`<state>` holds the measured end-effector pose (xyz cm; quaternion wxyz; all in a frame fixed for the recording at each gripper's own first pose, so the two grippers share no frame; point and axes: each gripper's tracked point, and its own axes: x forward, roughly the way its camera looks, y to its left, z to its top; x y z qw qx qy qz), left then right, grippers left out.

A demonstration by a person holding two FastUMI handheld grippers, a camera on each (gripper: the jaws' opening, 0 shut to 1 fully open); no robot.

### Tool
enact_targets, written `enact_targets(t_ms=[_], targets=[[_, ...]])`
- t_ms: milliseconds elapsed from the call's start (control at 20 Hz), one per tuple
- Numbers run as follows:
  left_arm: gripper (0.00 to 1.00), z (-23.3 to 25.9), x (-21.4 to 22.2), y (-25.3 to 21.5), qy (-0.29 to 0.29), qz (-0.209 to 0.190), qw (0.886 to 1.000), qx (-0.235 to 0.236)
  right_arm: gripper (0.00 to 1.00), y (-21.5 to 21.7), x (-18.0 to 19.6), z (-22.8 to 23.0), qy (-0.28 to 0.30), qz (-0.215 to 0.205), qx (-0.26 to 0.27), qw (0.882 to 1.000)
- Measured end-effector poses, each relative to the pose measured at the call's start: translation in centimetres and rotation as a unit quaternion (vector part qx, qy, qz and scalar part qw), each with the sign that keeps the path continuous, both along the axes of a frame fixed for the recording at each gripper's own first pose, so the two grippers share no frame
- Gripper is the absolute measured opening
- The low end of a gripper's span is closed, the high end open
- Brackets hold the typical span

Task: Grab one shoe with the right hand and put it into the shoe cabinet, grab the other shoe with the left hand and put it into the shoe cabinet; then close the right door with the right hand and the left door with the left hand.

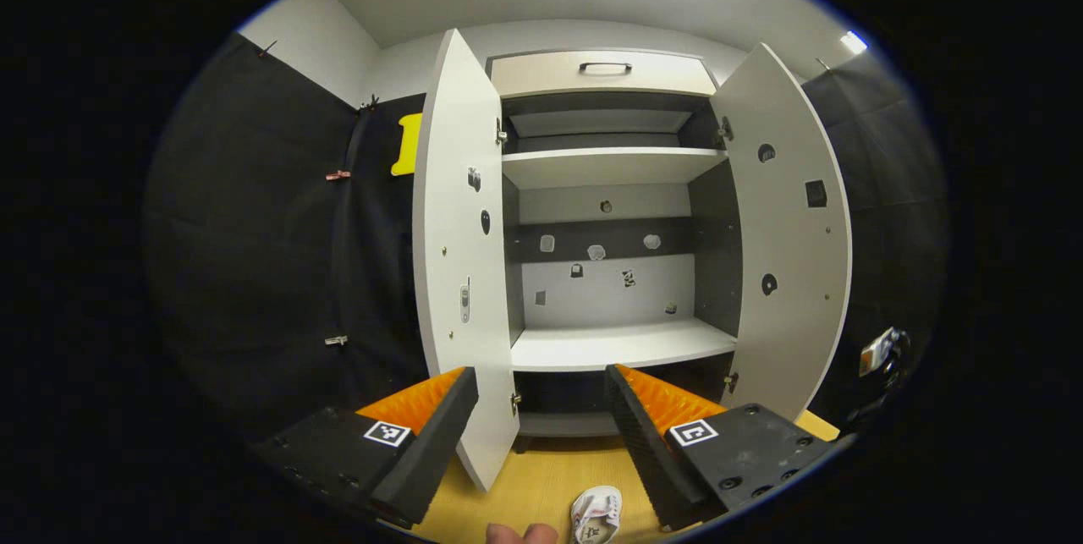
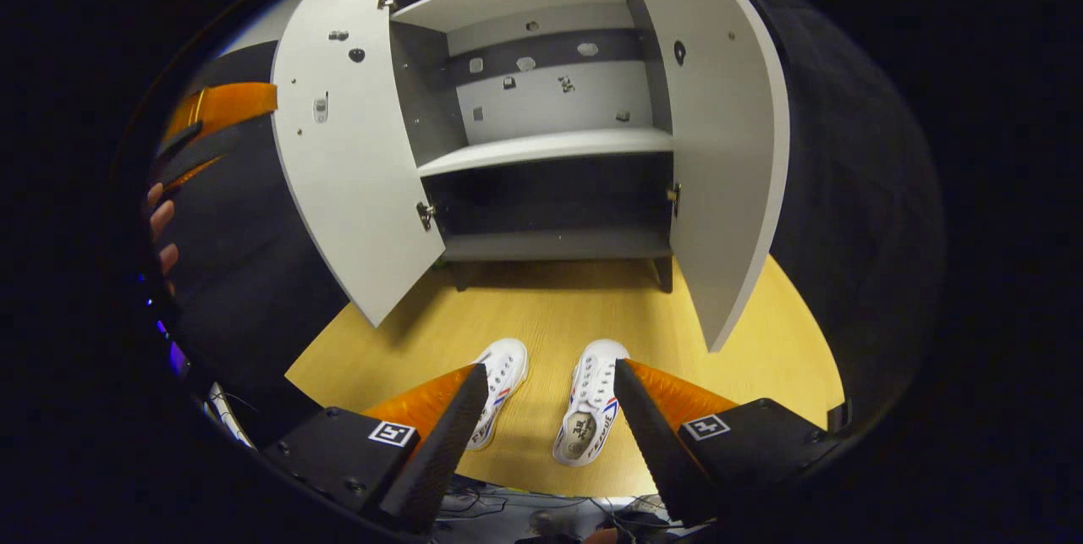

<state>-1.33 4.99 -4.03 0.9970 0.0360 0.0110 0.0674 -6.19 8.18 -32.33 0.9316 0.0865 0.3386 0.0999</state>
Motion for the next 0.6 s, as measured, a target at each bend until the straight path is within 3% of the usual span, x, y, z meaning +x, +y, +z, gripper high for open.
enact_targets(t_ms=[200,300,400,450,600], targets=[[0.95,-1.3,-0.4,0.9,0.011,0.014,1.000,0.000,0.97,1.0,-0.6,-6.2,0.060,-0.001,0.023,0.998],[0.95,-2.1,-0.8,1.2,0.018,0.020,1.000,0.000,0.83,1.2,-0.6,-9.3,0.092,-0.008,0.029,0.995],[0.95,-3.0,-1.0,1.7,0.026,0.026,0.999,-0.001,0.78,1.2,-0.7,-12.4,0.125,-0.020,0.025,0.992],[0.95,-3.4,-1.1,1.9,0.030,0.030,0.999,-0.002,0.54,1.1,-0.5,-14.1,0.138,-0.028,0.022,0.990],[0.95,-4.3,-1.4,2.7,0.040,0.039,0.998,-0.002,0.59,1.3,0.0,-17.4,0.162,-0.043,0.021,0.986]])
